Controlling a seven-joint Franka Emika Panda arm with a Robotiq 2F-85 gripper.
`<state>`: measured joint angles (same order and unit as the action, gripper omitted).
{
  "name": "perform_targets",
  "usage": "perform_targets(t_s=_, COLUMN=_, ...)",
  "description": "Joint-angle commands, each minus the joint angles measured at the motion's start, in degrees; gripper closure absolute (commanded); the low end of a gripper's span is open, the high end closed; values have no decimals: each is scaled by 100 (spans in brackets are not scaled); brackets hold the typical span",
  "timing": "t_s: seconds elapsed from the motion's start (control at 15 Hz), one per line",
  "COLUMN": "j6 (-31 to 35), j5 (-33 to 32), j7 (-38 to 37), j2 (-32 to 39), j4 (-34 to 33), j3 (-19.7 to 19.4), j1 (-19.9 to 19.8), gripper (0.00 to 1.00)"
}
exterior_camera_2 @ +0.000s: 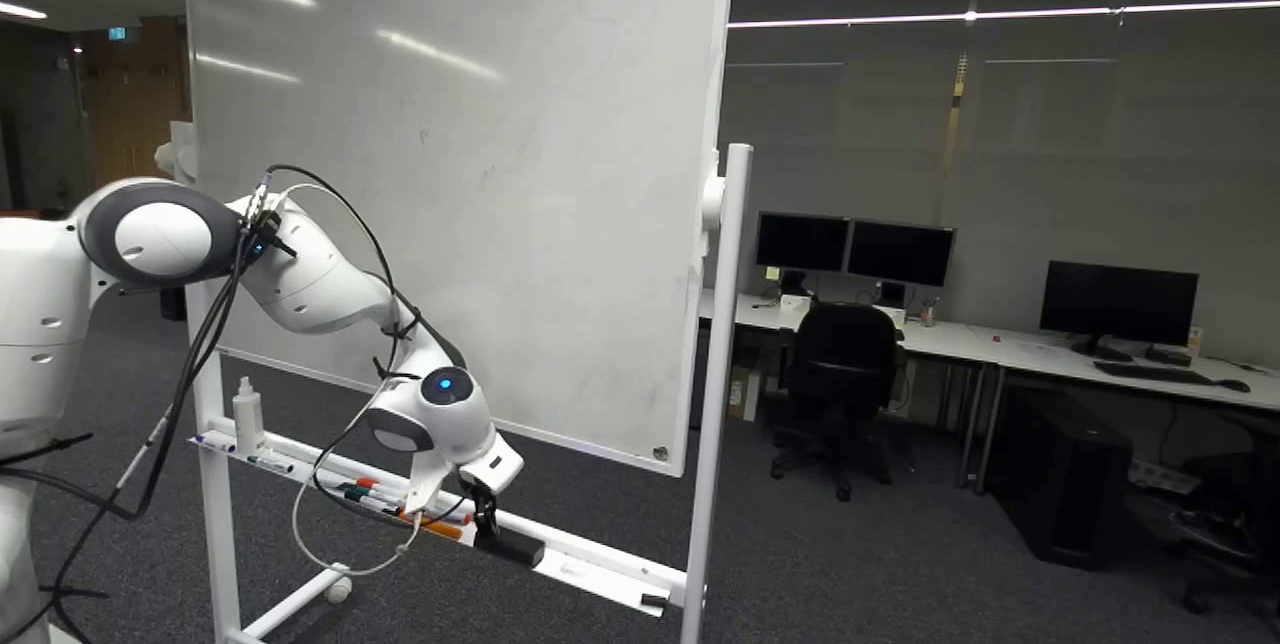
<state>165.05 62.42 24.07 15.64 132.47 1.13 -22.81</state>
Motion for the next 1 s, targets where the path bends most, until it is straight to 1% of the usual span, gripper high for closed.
perform_targets(t_s=0.0, j6=-271, j5=472, j7=1001, j2=-980, j4=841, j3=100, j1=-223, gripper=0)
perform_targets(t_s=0.2, j6=-246, j5=-589, j7=479, j2=-1609, j4=1754, j3=-231, j1=-87, gripper=0)
perform_targets(t_s=0.33, j6=-170, j5=-1691, j7=-74, j2=-1932, j4=2359, j3=-469, j1=-73, gripper=0)
perform_targets(t_s=0.4, j6=-112, j5=-2183, j7=-316, j2=-1988, j4=2615, j3=-883, j1=218, gripper=0)
perform_targets(t_s=0.47, j6=-111, j5=-2695, j7=-536, j2=-2073, j4=2797, j3=-1014, j1=191, gripper=0)
perform_targets(t_s=0.53, j6=12, j5=-3204, j7=-730, j2=-1991, j4=2989, j3=-1162, j1=187, gripper=0)
perform_targets(t_s=0.6, j6=126, j5=-3718, j7=-886, j2=-1896, j4=3114, j3=-1297, j1=158, gripper=0)
perform_targets(t_s=0.67, j6=222, j5=-4240, j7=-949, j2=-1313, j4=2728, j3=-1448, j1=100, gripper=0)
perform_targets(t_s=0.73, j6=321, j5=-4766, j7=-1045, j2=-1298, j4=2829, j3=-1599, j1=72, gripper=0)
perform_targets(t_s=0.93, j6=95, j5=-6293, j7=-944, j2=-1469, j4=2772, j3=-2089, j1=0, gripper=0)
